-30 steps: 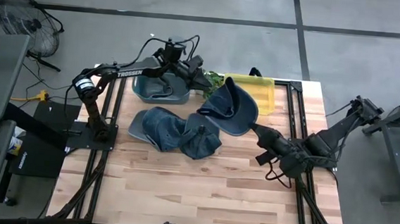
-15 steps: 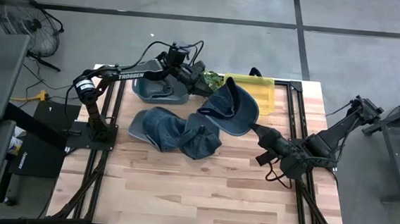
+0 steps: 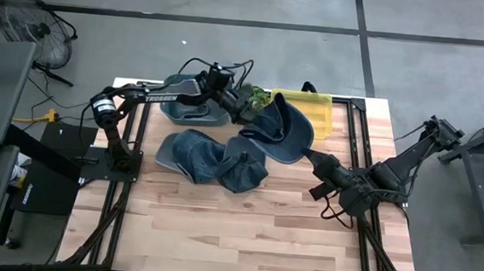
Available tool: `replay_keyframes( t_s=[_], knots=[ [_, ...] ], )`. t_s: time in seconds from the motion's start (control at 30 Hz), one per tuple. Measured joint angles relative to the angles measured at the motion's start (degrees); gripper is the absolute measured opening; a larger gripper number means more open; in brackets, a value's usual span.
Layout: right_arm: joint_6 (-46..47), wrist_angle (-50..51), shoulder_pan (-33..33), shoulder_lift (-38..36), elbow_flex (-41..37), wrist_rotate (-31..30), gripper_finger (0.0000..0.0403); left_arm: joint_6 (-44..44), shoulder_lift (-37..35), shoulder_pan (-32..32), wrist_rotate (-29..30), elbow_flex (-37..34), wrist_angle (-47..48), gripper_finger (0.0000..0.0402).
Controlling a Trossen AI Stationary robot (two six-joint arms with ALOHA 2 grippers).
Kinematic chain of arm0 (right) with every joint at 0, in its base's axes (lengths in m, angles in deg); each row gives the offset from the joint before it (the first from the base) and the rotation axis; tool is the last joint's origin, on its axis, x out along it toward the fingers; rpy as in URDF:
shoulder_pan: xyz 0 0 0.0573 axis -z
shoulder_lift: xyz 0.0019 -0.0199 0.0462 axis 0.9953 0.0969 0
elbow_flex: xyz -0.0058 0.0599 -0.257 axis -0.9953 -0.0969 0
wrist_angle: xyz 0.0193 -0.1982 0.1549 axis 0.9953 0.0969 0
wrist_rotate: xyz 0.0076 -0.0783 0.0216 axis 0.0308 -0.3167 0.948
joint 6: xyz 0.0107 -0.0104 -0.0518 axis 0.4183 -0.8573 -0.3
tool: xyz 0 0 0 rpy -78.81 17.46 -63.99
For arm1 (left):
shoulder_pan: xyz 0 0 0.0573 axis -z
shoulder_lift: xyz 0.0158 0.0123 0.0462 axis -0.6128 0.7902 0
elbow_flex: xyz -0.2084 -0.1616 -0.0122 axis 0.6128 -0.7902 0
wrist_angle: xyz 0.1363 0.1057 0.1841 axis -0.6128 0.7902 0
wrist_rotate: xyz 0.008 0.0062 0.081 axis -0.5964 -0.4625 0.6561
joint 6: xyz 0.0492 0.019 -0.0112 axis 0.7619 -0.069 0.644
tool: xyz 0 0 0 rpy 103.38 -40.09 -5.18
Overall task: Pick & Place hat
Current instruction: Put the right blue cap into the yellow bin
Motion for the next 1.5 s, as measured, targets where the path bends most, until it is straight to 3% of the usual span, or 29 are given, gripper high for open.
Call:
replay_keyframes(
  t_s=[0.6, 0.77, 0.97, 1.03, 1.23, 1.5],
  knots=[
    [0.3, 0.0, 0.6, 0.0, 0.0, 1.3, 0.0005, -7.3, 0.0, 2.0, 5.6, 0.0, -10.0, 0.0210],
    [0.3, 0.0, 1.0, 0.0, 0.0, 1.4, 0.0005, -7.4, 0.0, 2.0, 5.7, 0.0, -10.0, 0.0161],
    [0.3, 0.0, 2.2, 0.0, 0.0, 1.3, 0.0007, -7.2, 0.0, 2.0, 6.2, 0.0, -9.8, 0.0036],
    [0.3, 0.0, 2.6, 0.0, 0.0, 1.3, 0.0011, -6.3, 0.0, 2.0, 6.8, 0.0, -9.8, 0.0011],
    [5.8, 0.0, 3.6, 0.0, 0.0, 0.8, 0.0023, -3.9, 0.0, 2.0, 8.9, 0.0, -9.6, 0.0005],
    [17.5, -0.1, 3.6, 0.0, 0.0, -5.2, 0.0060, -1.9, 0.0, 2.0, 11.7, 0.0, -10.1, 0.0002]
  ],
)
